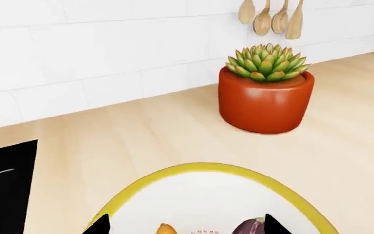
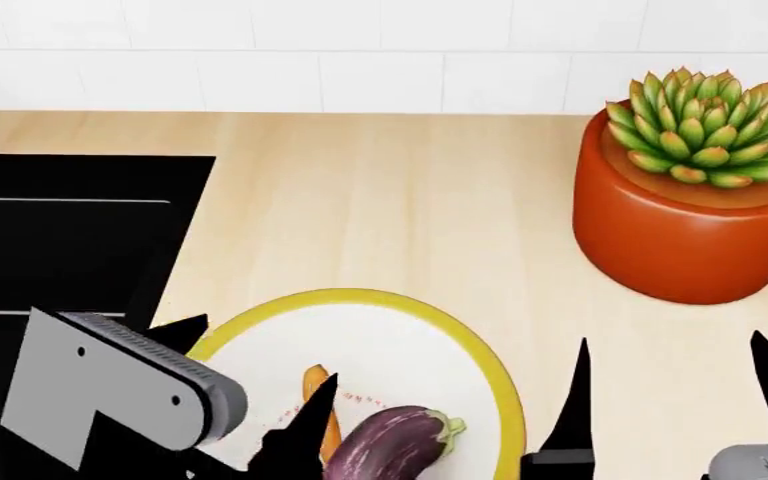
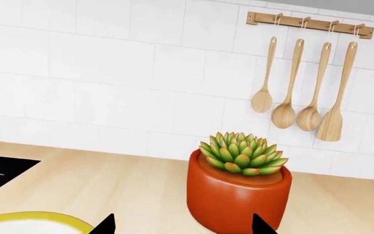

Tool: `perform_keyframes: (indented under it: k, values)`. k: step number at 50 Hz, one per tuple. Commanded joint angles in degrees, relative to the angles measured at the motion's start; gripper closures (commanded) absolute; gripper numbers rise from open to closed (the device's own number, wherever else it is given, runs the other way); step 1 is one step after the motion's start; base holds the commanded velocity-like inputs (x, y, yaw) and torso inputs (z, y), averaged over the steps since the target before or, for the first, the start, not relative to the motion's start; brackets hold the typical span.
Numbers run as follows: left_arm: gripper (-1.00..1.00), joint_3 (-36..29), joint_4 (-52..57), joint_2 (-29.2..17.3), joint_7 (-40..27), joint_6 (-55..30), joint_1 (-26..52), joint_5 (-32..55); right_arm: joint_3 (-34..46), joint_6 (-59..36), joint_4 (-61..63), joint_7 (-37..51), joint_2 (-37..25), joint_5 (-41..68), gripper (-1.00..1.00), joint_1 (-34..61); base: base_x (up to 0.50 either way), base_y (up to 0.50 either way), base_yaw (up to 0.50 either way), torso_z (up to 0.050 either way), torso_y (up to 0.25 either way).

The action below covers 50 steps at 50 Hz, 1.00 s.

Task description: There is a mixed pile of frozen fruits and vegetables on the counter. Locate all the frozen vegetables and place the items in a bowl on the counter. Take all the frozen fruits and defrost them in a running sink.

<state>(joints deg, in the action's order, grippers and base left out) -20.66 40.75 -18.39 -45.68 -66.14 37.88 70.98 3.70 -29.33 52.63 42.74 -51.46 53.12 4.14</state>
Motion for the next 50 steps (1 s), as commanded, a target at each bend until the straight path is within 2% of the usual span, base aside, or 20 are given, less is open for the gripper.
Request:
perform_keyframes:
  k: [1,7,9,11,13,16,18,23,26,33,39,50]
  values:
    - [-1.00,10.2,2.2,-3.4,-2.5,0.4,2.2,5.3,-1.1,0.1,0.1,-1.2,1.3,-1.4,-1.00,0.2,0.00,0.00,0.00,0.000,0.000]
    - [-1.00,16.0,4.2,-9.5,-1.2,2.8,-2.4,5.0,-2.2,0.3,0.9,-0.4,0.7,-1.1,-1.00,0.1,0.00,0.00,0.00,0.000,0.000]
    - [-1.00,19.8,5.6,-12.3,-0.1,5.0,-5.9,3.7,-2.3,0.4,1.0,-0.2,0.6,-1.4,-1.00,0.0,0.00,0.00,0.00,0.000,0.000]
    - [-1.00,21.6,7.3,-13.1,0.8,7.7,-8.5,-1.6,-2.5,0.4,1.1,-0.1,0.4,-1.4,-1.00,0.0,0.00,0.00,0.00,0.000,0.000]
    - [-1.00,22.7,8.4,-14.7,2.6,8.7,-12.1,-2.4,-3.0,0.5,1.2,0.1,0.1,-1.2,-1.00,-0.2,0.00,0.00,0.00,0.000,0.000]
    - [-1.00,24.2,10.2,-15.8,3.8,10.8,-17.3,-5.4,-3.3,0.7,1.3,0.6,0.3,-1.0,-1.00,0.1,0.00,0.00,0.00,0.000,0.000]
    - [-1.00,25.5,10.5,-15.6,3.4,11.5,-19.1,-4.2,-4.1,2.2,1.0,0.2,1.2,-0.1,-1.00,-0.1,0.00,0.00,0.00,0.000,0.000]
    - [-1.00,28.2,10.8,-14.6,6.5,17.3,-25.9,-11.3,-5.9,3.4,1.5,0.4,0.9,2.0,-1.00,-0.6,0.00,0.00,0.00,0.000,0.000]
    - [-1.00,26.9,9.9,-14.1,9.0,19.5,-29.5,-15.4,-6.3,3.0,1.6,1.1,0.3,1.7,-1.00,-1.1,0.00,0.00,0.00,0.000,0.000]
    - [-1.00,25.3,10.4,-15.2,8.5,19.3,-28.8,-19.2,-5.6,1.7,2.3,2.0,-0.8,0.0,-1.00,-0.7,0.00,0.00,0.00,0.000,0.000]
    - [-1.00,26.9,11.6,-16.1,7.5,18.5,-28.3,-16.6,-4.1,1.3,1.8,1.5,-0.4,-0.8,-1.00,-0.1,0.00,0.03,0.00,0.000,0.000]
    - [-1.00,26.5,12.1,-16.7,7.1,18.1,-27.8,-15.8,-2.9,2.0,1.1,0.6,0.8,-0.9,-1.00,0.2,0.00,0.50,0.00,0.000,0.000]
